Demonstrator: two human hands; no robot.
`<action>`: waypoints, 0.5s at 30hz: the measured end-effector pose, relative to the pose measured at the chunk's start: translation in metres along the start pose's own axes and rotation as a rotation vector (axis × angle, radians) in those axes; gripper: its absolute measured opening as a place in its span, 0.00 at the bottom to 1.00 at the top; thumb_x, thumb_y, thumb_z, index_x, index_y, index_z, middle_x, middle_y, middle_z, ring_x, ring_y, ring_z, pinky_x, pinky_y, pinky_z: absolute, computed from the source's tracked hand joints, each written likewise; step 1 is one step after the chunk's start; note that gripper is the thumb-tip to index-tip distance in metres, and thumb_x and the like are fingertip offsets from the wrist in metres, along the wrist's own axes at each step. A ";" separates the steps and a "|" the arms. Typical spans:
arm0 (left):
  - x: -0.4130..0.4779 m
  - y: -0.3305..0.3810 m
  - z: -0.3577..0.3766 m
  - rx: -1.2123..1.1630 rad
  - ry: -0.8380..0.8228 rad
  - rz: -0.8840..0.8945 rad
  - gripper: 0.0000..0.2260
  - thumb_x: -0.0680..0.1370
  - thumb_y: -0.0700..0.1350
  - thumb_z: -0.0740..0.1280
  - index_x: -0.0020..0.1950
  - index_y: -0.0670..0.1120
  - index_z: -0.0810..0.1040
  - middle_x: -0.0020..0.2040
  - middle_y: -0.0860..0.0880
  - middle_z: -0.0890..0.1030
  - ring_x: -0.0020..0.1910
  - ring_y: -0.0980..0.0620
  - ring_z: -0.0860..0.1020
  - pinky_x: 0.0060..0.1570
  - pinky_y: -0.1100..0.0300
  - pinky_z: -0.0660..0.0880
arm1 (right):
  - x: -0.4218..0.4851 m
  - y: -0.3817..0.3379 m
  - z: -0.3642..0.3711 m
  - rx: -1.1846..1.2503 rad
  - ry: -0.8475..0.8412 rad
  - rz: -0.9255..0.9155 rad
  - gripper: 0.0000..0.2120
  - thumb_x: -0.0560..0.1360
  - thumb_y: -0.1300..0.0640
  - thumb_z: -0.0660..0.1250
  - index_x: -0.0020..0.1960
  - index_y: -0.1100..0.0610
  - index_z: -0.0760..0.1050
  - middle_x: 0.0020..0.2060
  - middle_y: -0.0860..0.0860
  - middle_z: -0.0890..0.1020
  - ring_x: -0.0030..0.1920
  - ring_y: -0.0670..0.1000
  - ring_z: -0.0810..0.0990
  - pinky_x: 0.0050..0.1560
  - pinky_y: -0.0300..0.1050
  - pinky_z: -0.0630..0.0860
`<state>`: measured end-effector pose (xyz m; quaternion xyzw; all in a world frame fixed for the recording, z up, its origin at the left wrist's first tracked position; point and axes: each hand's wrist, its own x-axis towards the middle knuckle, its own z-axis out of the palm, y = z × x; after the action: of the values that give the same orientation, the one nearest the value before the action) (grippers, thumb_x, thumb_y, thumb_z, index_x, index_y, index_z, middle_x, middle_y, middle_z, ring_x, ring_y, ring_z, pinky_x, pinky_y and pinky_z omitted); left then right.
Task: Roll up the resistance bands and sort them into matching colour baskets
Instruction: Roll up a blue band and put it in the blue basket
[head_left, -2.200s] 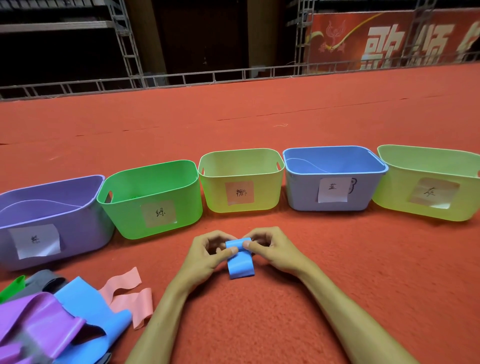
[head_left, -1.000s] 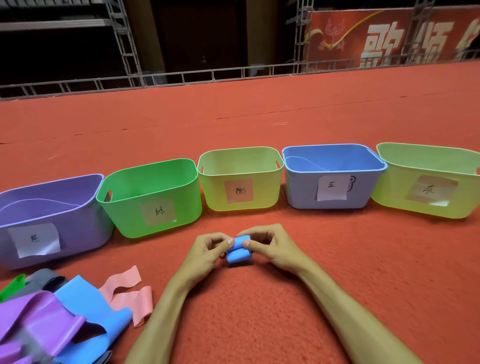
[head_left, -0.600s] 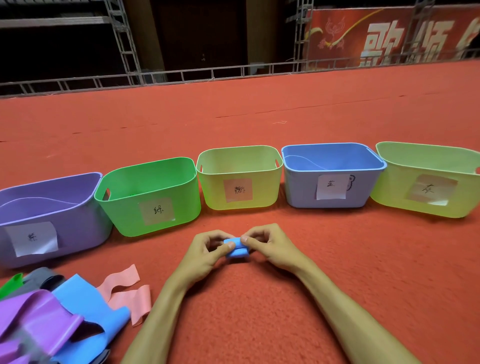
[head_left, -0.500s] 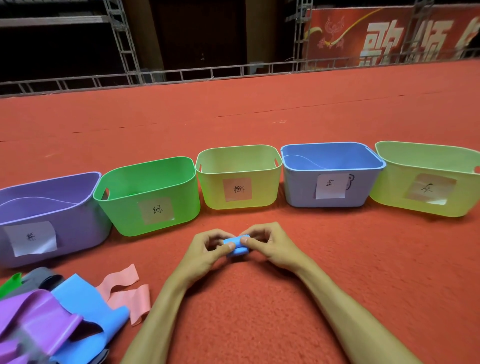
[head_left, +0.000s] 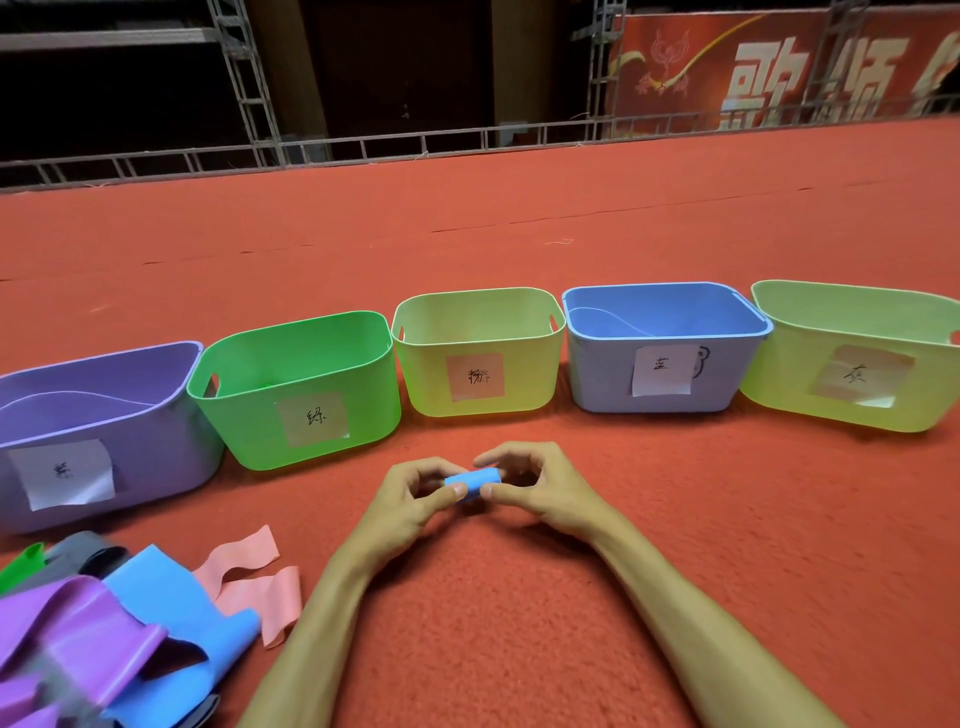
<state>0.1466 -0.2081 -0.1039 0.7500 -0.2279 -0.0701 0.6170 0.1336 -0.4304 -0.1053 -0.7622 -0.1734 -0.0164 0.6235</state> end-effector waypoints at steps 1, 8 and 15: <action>-0.001 0.002 -0.001 -0.006 0.015 0.013 0.12 0.76 0.47 0.73 0.55 0.41 0.84 0.46 0.45 0.87 0.45 0.54 0.81 0.48 0.63 0.74 | 0.000 0.000 0.001 -0.001 0.001 0.012 0.11 0.74 0.61 0.78 0.56 0.57 0.84 0.46 0.53 0.87 0.46 0.45 0.82 0.52 0.40 0.77; -0.002 -0.001 -0.001 0.007 0.015 0.028 0.12 0.71 0.41 0.76 0.54 0.42 0.82 0.44 0.50 0.85 0.43 0.54 0.78 0.47 0.63 0.73 | -0.003 -0.002 0.004 0.026 -0.005 0.023 0.05 0.75 0.62 0.77 0.50 0.61 0.84 0.45 0.57 0.88 0.46 0.49 0.84 0.53 0.48 0.79; -0.001 0.002 0.002 -0.038 0.057 0.024 0.09 0.73 0.44 0.78 0.49 0.42 0.83 0.46 0.46 0.87 0.45 0.53 0.83 0.50 0.62 0.76 | -0.002 -0.001 0.005 0.076 0.055 0.026 0.06 0.75 0.63 0.76 0.52 0.62 0.85 0.46 0.61 0.87 0.46 0.51 0.83 0.54 0.52 0.80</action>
<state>0.1447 -0.2100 -0.1023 0.7371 -0.2175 -0.0456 0.6382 0.1305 -0.4258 -0.1056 -0.7396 -0.1469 -0.0226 0.6565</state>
